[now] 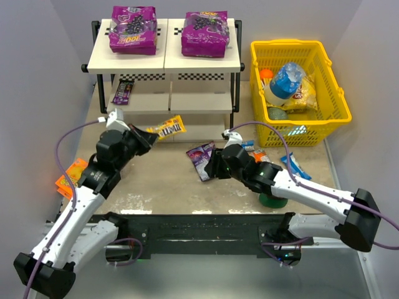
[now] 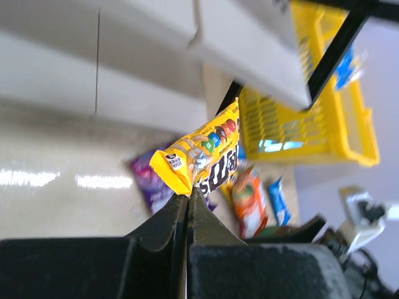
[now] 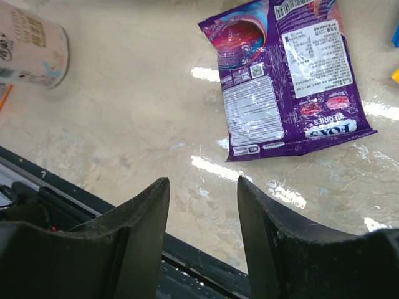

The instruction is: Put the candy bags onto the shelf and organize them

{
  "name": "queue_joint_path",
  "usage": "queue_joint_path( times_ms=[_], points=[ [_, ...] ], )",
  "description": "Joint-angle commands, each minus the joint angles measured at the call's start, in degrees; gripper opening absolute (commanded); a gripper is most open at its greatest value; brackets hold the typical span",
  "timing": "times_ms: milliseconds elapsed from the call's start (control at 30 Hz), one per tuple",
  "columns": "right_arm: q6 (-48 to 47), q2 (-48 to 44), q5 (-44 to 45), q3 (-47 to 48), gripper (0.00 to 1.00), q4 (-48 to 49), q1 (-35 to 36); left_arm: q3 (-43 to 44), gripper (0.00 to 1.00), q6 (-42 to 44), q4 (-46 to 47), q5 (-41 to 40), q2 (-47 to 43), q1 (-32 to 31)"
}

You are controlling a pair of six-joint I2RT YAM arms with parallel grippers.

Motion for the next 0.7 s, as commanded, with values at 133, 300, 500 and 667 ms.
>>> queue_joint_path(
  times_ms=[133, 300, 500, 667],
  points=[
    [0.5, -5.5, 4.3, 2.0, 0.54, -4.0, 0.0, 11.4, 0.0, -7.3, 9.5, -14.7, 6.9, 2.4],
    [0.7, -7.4, 5.3, 1.0, 0.54, -4.5, 0.0, 10.1, 0.0, -16.2, 18.8, -27.4, 9.5, 2.4],
    [0.8, -9.0, 6.5, 0.7, 0.55, -5.7, 0.0, 13.2, 0.0, -23.0, 21.5, -37.0, 14.8, 2.4],
    [0.7, -10.1, 7.7, 0.9, 0.57, -6.5, -0.1, 18.0, 0.0, -25.3, 19.6, -40.1, 20.7, 2.5]
  ],
)
